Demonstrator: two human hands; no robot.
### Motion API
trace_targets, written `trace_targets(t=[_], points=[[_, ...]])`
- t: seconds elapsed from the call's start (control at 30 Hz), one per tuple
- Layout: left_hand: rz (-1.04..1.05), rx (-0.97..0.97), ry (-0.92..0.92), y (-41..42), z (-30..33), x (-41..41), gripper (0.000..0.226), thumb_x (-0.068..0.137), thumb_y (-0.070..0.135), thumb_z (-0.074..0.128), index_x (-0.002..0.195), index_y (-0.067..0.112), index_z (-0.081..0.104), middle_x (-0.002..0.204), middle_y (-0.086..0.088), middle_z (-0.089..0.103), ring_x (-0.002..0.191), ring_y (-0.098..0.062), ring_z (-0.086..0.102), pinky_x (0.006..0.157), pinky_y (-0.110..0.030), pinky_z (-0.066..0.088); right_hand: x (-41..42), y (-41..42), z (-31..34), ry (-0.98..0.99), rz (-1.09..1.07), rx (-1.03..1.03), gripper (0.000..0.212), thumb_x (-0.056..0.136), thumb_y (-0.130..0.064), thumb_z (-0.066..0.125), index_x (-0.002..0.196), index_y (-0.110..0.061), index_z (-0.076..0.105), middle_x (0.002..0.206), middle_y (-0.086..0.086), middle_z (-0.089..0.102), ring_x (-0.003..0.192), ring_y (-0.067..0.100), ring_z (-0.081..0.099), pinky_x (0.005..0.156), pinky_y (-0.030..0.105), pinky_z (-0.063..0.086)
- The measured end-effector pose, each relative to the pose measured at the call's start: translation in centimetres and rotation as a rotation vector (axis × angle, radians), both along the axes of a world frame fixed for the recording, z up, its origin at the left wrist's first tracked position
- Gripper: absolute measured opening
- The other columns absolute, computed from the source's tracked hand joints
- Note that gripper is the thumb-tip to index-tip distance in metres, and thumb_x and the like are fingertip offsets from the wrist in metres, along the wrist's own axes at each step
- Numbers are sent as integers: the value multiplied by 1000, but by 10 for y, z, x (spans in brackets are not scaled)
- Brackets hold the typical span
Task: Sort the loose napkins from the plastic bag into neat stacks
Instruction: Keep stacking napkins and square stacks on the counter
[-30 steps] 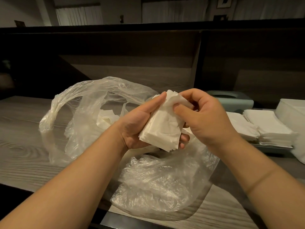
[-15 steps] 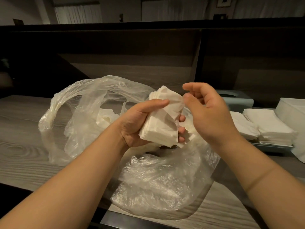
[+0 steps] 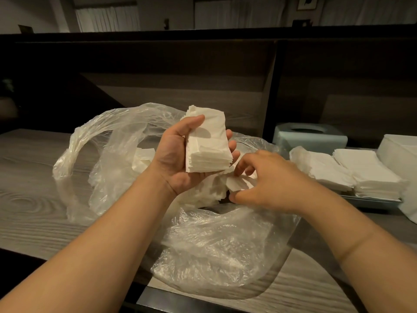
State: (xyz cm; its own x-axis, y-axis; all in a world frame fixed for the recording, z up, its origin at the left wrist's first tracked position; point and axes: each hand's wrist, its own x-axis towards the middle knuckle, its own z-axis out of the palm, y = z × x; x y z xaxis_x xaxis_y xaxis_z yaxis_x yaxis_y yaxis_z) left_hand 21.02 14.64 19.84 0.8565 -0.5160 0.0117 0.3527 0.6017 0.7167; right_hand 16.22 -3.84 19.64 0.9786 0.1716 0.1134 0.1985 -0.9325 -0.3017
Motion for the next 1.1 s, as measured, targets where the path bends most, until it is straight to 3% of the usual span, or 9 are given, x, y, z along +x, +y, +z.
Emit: trace_targets(t=[0.13,0.3,0.47,0.53,0.67,0.77,0.83,0.9,1.1], points=[[4,0,10,0,0,0,57,84,32,65,133,4,59,108,-17,68,91,-31,69,90,-49,59,3,-2,-3,-53,3,11,26,87,-51,67,110,-42,58,111,-14,55,103,10,54,98,42,49],[1,-18,9,0,0,0,59,84,31,65,136,4,57,107,-17,66,89,-31,68,86,-50,61,11,-5,-7,-136,-48,230,15,99,-28,56,112,-34,59,96,-14,62,78,3,59,64,19,49],[-26,-76,9,2,0,1,57,85,31,65,135,5,56,107,-15,65,90,-31,67,85,-49,60,10,-5,7,111,-184,1039,19,98,-11,56,105,-21,71,100,6,72,82,22,66,59,32,51],[-28,-100,15,3,0,1,53,86,32,64,131,5,57,106,-15,65,89,-29,67,85,-48,61,9,-6,10,205,-228,1193,16,98,-10,58,105,-13,72,101,13,71,80,26,63,52,32,51],[-16,-105,24,4,1,1,50,88,33,63,130,5,59,106,-14,65,88,-29,67,84,-48,61,11,-5,4,222,-220,989,15,101,-34,60,105,-20,66,109,8,70,97,28,70,74,41,60],[0,-89,26,3,1,1,51,88,33,63,130,4,59,106,-14,66,89,-28,68,83,-47,61,8,-3,3,168,-191,692,21,99,-44,59,116,-32,59,109,-7,63,89,10,61,73,31,56],[8,-84,29,3,1,1,53,88,33,63,133,5,58,107,-15,66,89,-29,68,83,-47,62,8,-5,1,125,-127,535,46,94,-43,66,136,-37,50,121,-9,56,91,4,58,74,26,52],[21,-83,34,3,1,1,54,88,33,64,133,5,58,107,-15,66,89,-29,68,83,-47,62,7,-6,0,63,-52,356,63,88,-34,72,144,-38,43,135,-7,49,105,7,56,88,27,51],[22,-73,32,1,1,-1,50,86,33,63,125,2,61,106,-15,65,87,-29,68,81,-46,62,7,-9,-3,92,86,104,85,80,-22,76,150,-43,31,146,-9,33,135,14,35,105,30,42]])
